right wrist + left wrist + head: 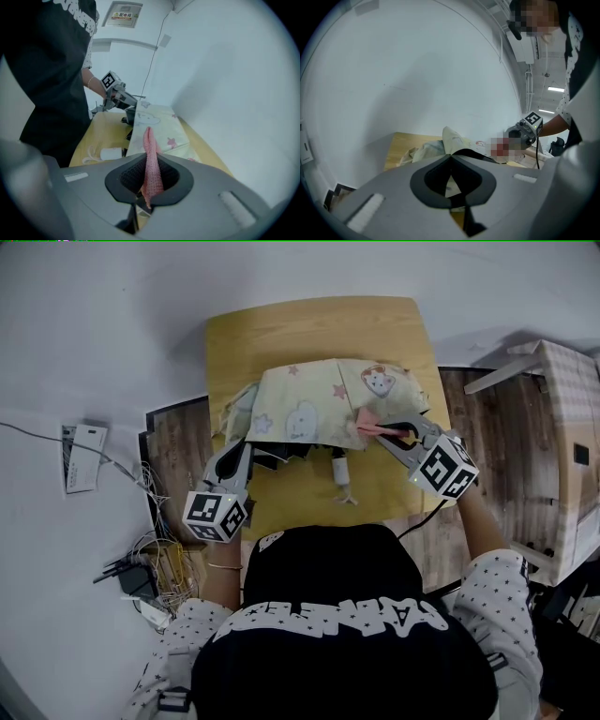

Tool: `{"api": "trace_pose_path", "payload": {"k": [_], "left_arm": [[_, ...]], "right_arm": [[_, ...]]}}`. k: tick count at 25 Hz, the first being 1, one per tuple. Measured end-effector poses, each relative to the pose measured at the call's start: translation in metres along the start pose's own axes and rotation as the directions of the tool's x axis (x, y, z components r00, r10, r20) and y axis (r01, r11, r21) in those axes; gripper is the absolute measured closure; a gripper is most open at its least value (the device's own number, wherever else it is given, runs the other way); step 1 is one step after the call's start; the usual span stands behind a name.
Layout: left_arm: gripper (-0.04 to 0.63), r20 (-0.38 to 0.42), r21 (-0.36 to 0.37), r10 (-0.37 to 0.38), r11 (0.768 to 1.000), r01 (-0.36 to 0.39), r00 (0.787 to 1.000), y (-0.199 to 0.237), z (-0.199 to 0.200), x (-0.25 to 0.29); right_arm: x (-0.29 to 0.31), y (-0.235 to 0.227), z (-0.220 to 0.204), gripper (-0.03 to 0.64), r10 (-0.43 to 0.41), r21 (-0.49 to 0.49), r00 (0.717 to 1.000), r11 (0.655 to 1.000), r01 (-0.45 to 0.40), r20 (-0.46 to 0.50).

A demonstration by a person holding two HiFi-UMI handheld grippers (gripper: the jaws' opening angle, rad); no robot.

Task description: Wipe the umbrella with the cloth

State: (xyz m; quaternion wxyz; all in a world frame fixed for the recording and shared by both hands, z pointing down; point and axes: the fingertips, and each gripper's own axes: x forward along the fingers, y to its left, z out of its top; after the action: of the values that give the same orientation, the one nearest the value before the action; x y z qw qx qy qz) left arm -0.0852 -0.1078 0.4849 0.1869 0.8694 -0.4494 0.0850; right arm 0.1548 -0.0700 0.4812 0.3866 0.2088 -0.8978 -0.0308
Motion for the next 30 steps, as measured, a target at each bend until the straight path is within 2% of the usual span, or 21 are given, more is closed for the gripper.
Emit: {"api": "trace_pose_path", "payload": {"k": [3, 6, 11, 14, 19, 30], "left_arm": [[0.594, 0.002, -0.003, 0.002, 1.000, -0.002, 1.000, -0.001, 0.000, -0.001], [0.594, 0.006, -0.010, 0.005, 1.000, -0.005, 1.000, -0.002, 0.001, -0.002], [0.594, 0.013, -0.020, 0.011, 1.000, -0.011, 1.000, -0.002, 0.001, -0.003], [0.594, 0.012, -0.021, 0.015, 1.000, -0.015, 1.000, -0.002, 0.001, -0.005], [0.594, 0.009, -0.021, 0.016, 1.000, -0.016, 1.000, 0.000, 0.002, -0.004], [0.594, 0.011, -0.004, -0.029, 1.000, 0.029, 1.000, -0.003, 0.004, -0.001]], "right_arm": [[-0.011, -0.037, 0.010, 0.583, -0.124, 0.006, 0.991, 0.992, 0.124, 0.039], [-0.016, -0.073, 0.012, 0.583, -0.243, 0.013, 0.969, 0.970, 0.242, 0.045], [-0.008, -0.108, -0.003, 0.583, -0.332, 0.035, 0.943, 0.943, 0.332, 0.009], [-0.003, -0.111, -0.015, 0.583, -0.338, 0.038, 0.941, 0.940, 0.339, -0.030], [0.002, -0.097, -0.038, 0.583, -0.297, 0.048, 0.951, 0.952, 0.302, -0.088], [0.008, -0.059, -0.054, 0.583, -0.254, 0.137, 0.961, 0.954, 0.267, -0.105]]}}
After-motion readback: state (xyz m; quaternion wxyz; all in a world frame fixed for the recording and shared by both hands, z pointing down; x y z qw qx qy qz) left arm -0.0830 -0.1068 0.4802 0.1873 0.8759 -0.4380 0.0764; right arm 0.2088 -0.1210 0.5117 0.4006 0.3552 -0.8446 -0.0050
